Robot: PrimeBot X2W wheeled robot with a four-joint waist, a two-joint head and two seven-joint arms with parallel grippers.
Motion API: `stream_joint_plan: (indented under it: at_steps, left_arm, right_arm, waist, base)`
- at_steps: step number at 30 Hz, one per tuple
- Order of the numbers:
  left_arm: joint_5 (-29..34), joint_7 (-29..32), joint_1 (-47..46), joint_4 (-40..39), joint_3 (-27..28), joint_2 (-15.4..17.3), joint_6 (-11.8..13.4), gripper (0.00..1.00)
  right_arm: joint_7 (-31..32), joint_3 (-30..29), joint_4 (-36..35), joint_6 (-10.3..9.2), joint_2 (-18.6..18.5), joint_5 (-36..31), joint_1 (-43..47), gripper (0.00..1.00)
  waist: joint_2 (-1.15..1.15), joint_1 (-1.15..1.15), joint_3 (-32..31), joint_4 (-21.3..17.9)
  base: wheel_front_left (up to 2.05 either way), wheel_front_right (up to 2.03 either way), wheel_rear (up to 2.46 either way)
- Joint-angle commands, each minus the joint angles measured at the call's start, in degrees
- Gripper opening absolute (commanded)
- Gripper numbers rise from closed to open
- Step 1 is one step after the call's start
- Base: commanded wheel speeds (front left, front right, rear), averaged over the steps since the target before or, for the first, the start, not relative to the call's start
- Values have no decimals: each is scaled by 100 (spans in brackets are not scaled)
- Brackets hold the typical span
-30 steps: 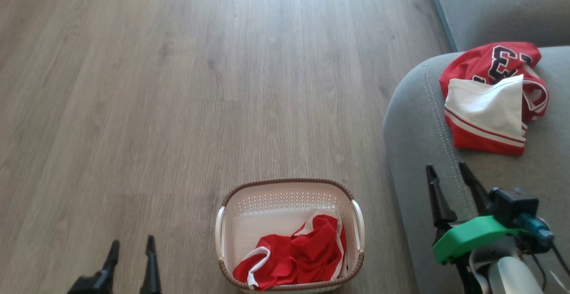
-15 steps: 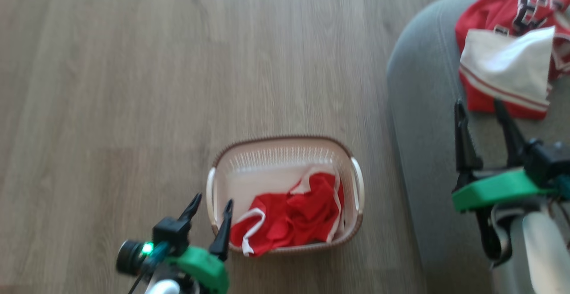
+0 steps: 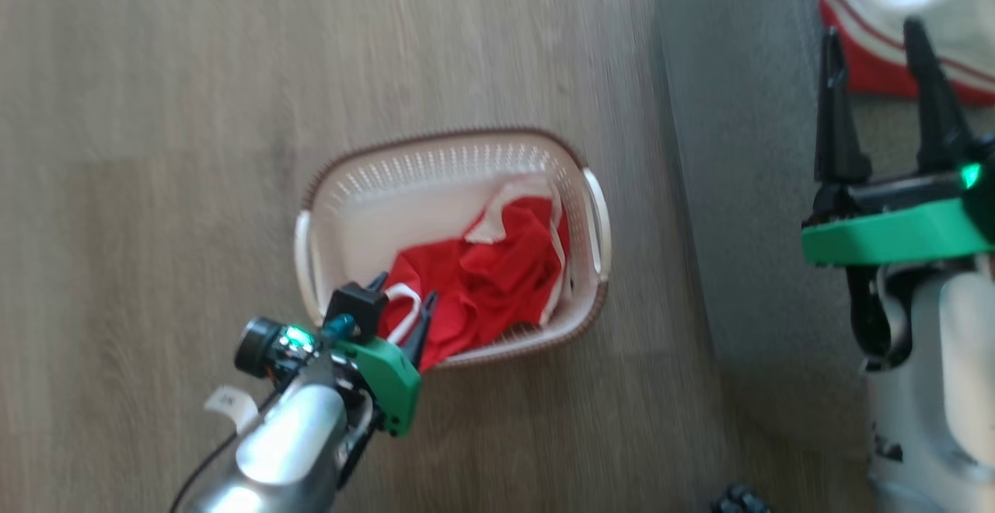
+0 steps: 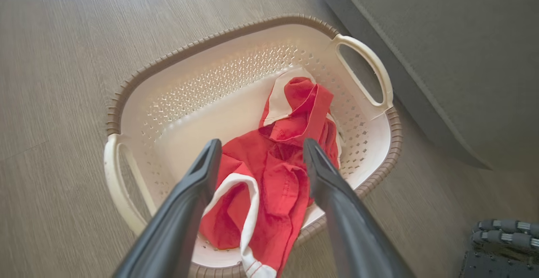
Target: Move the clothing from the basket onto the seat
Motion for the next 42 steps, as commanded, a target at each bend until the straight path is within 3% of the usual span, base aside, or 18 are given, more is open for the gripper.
stream_joint_plan:
  at_steps: [1,15,22,39,40,41,42]
  left_arm:
    - [64,0,-189,197,81,12,-54,100]
    - [223,-126,-1378,1505,-372,-246,-355,100]
    - [265,-14,-1729,1523,-801,-261,-480,100]
    - [49,351,-2240,1984,-1356,-263,-501,100]
    - [28,364,-2241,1997,-1375,-263,-508,90]
    - [10,375,-2241,2008,-1397,-263,-512,50]
    - [-7,387,-2239,2019,-1419,-263,-517,34]
  right_arm:
    - [-57,153,-280,-2,6,0,-190,100]
    - [-206,380,-571,-2,6,108,-663,100]
    - [-270,512,-655,-2,6,189,-832,100]
    - [-352,900,-871,-2,6,291,-1001,100]
    - [-354,907,-886,-2,6,290,-1002,100]
    - [-356,915,-899,-2,6,288,-1002,100]
    - [-358,923,-907,-2,6,286,-1004,100]
  waist:
    - [0,0,588,-268]
    - [0,0,1553,-601]
    - [0,0,1880,-787]
    - [0,0,2347,-1163]
    - [0,0,2356,-1171]
    - [0,0,2363,-1178]
    - [0,0,2368,-1185]
  base:
    - [0,0,0]
    - [0,0,0]
    - [0,0,0]
    - [0,0,0]
    - [0,0,0]
    - [0,0,0]
    - [0,0,0]
